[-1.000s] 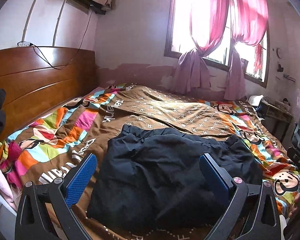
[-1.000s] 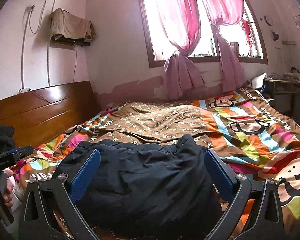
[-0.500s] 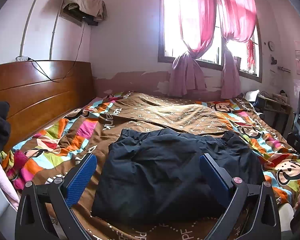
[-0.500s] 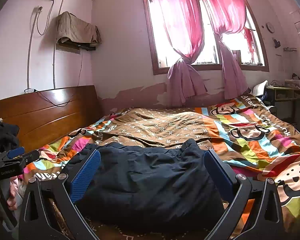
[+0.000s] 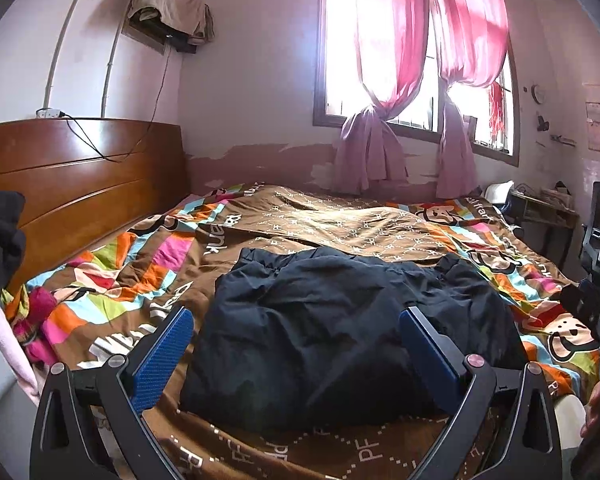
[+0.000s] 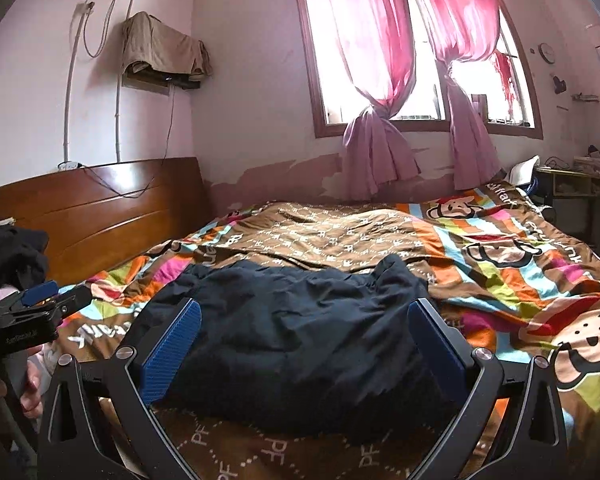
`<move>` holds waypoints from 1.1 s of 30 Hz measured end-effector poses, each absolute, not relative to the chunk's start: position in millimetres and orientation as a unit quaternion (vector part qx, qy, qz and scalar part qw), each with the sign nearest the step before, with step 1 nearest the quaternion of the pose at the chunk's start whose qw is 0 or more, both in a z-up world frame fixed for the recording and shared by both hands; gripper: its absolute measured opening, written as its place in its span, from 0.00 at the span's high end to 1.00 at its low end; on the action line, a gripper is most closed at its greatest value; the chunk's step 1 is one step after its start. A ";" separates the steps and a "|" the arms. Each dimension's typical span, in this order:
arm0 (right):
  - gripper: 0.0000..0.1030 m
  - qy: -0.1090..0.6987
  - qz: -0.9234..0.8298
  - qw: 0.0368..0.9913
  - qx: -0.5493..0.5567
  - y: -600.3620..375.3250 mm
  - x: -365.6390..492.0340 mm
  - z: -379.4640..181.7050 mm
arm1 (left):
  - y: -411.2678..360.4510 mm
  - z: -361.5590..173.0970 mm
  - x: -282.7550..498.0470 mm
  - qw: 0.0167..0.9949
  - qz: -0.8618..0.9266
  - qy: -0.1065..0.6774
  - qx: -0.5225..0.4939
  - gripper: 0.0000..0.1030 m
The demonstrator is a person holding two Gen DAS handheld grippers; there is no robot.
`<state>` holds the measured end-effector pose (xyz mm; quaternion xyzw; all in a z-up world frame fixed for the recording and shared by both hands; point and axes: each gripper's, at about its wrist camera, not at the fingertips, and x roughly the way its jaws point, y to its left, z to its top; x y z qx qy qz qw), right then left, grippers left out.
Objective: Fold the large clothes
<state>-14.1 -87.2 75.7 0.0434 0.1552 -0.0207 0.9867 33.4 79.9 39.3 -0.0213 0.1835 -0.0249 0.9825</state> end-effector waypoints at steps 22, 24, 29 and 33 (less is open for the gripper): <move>0.01 0.188 -0.022 0.981 0.035 -67.0 -42.4 40.9 | 78.2 -6.5 0.4 0.977 -0.054 0.206 -0.015 0.00; 0.01 0.192 -0.026 0.981 0.027 -65.6 -41.0 35.0 | 77.3 -11.0 2.0 0.976 -0.049 0.211 -0.011 0.00; 0.01 0.202 -0.019 0.979 0.022 -62.7 -35.7 26.5 | 79.5 -16.7 5.2 0.975 -0.044 0.215 -0.017 0.00; 0.01 0.210 -0.018 0.977 0.025 -63.5 -33.3 21.5 | 77.8 -19.7 5.7 0.975 -0.046 0.218 -0.012 0.00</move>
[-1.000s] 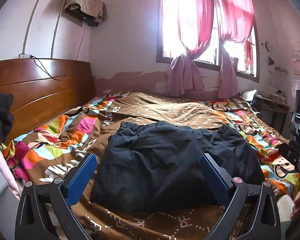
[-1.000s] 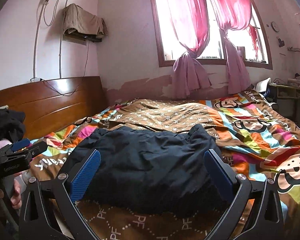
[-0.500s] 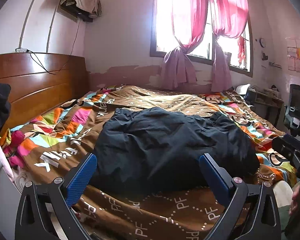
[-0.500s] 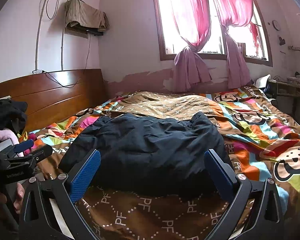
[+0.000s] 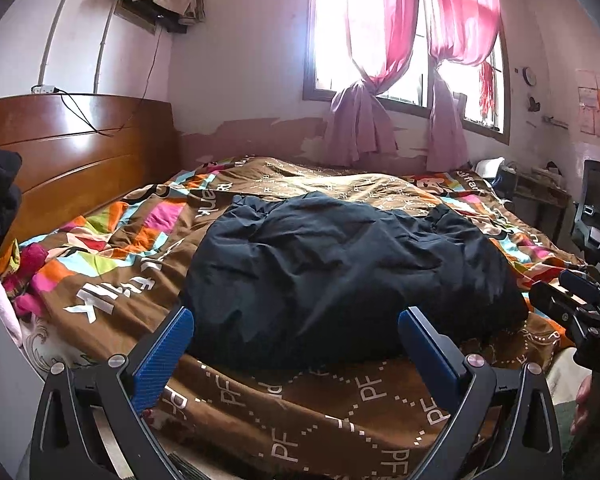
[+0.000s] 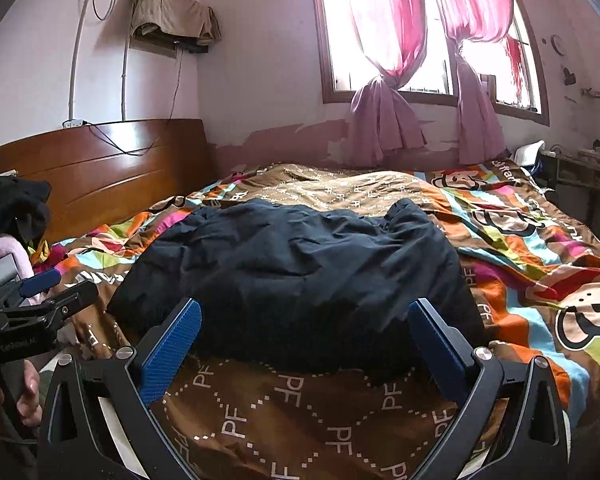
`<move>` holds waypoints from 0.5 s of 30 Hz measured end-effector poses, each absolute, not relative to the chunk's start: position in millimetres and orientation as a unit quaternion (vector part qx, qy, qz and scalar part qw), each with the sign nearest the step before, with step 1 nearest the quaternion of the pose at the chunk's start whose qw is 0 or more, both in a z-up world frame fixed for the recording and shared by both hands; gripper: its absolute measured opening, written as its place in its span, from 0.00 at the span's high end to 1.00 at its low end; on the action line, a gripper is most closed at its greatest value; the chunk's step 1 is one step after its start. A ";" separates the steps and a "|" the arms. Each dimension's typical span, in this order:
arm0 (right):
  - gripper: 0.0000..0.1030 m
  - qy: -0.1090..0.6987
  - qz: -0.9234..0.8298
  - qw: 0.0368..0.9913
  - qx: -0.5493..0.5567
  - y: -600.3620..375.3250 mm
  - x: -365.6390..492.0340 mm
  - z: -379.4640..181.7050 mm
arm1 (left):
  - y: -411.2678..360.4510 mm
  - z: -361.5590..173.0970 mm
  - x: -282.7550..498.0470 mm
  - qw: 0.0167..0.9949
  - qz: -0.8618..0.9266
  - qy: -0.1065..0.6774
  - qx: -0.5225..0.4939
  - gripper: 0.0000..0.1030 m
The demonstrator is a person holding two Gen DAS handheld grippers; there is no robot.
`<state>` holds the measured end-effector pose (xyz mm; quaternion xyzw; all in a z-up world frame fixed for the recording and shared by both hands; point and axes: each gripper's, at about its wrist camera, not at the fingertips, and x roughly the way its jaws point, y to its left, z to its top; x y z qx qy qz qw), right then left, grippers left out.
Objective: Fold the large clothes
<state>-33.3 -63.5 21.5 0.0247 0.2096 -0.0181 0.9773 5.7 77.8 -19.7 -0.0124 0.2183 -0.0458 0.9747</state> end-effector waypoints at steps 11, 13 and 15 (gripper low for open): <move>0.01 0.226 -0.021 0.973 0.032 -67.4 -27.3 15.2 | 74.4 -23.5 6.6 0.974 -0.046 0.224 -0.004 0.00; 0.01 0.226 -0.021 0.973 0.033 -68.5 -26.7 14.7 | 74.5 -24.2 7.4 0.973 -0.045 0.226 -0.004 0.00; 0.01 0.227 -0.021 0.973 0.034 -68.7 -26.1 14.3 | 75.2 -25.3 8.1 0.973 -0.044 0.228 -0.005 0.00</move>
